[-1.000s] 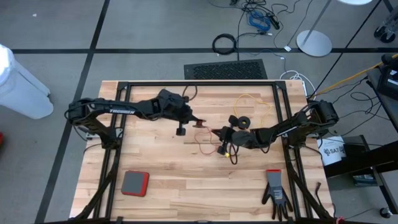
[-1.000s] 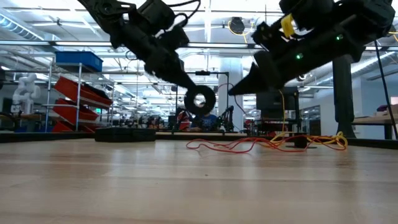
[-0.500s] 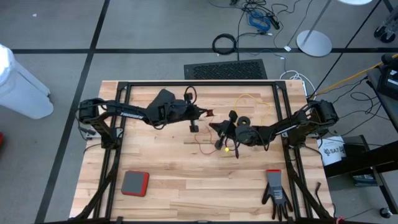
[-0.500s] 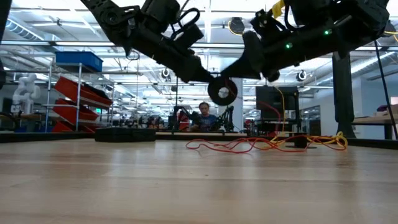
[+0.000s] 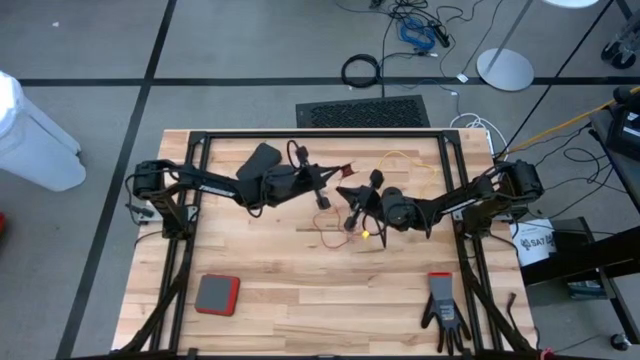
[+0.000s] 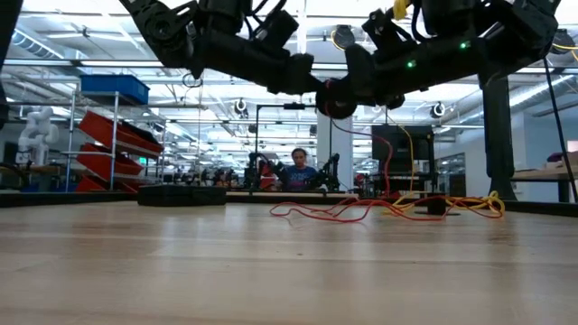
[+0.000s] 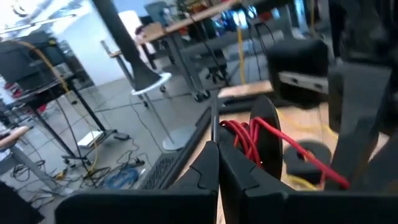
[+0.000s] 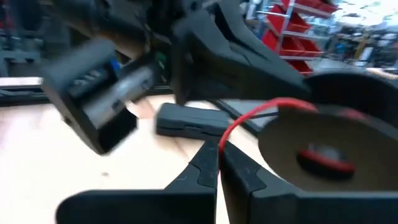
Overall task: Coil cords
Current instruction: Coil the red wire onto the black spool
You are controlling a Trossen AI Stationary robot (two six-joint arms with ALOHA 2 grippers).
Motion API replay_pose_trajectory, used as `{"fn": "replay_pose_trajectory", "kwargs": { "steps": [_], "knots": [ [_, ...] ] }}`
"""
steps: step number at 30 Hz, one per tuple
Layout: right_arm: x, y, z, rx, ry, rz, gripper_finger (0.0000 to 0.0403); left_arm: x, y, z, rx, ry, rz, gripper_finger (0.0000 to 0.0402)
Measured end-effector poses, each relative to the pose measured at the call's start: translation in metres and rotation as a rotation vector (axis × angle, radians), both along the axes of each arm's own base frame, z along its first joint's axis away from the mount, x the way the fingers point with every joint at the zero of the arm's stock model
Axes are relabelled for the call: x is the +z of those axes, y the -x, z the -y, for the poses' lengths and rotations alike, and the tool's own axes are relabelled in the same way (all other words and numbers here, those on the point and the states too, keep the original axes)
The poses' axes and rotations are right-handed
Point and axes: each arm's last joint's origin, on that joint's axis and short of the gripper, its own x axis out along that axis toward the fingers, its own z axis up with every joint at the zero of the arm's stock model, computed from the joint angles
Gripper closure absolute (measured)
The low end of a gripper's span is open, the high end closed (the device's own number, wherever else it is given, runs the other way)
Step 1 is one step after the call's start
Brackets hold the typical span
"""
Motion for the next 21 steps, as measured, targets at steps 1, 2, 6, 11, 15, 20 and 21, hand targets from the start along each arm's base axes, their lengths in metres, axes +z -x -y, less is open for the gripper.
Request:
{"fn": "replay_pose_trajectory", "kwargs": {
  "steps": [1, 2, 6, 11, 15, 20, 21],
  "knots": [
    [0.0, 0.0, 0.0, -0.018, 0.013, -0.007, 0.0403, 0.002, 0.0, 0.0, 0.004, 0.012, 0.023, 0.0402],
    [0.0, 0.001, 0.001, -0.038, 0.029, -0.016, 0.0403, 0.003, 0.0, 0.0, 0.006, 0.027, 0.047, 0.0402],
    [0.001, 0.002, 0.002, -0.094, 0.079, -0.038, 0.0403, 0.006, 0.0, 0.0, 0.007, 0.105, 0.117, 0.0402],
    [0.004, 0.001, 0.003, -0.123, 0.111, -0.045, 0.0403, 0.009, 0.0, -0.005, 0.005, 0.177, 0.195, 0.0402],
    [0.011, -0.005, 0.005, -0.128, 0.139, -0.051, 0.0403, 0.008, -0.003, -0.007, 0.0, 0.203, 0.273, 0.0402],
    [0.007, -0.01, 0.008, -0.147, 0.173, -0.103, 0.0403, 0.006, -0.006, -0.009, -0.044, 0.266, 0.327, 0.0402],
    [0.004, -0.01, 0.009, -0.168, 0.176, -0.124, 0.0403, 0.006, -0.006, -0.01, -0.05, 0.272, 0.331, 0.0402]
  ]
}}
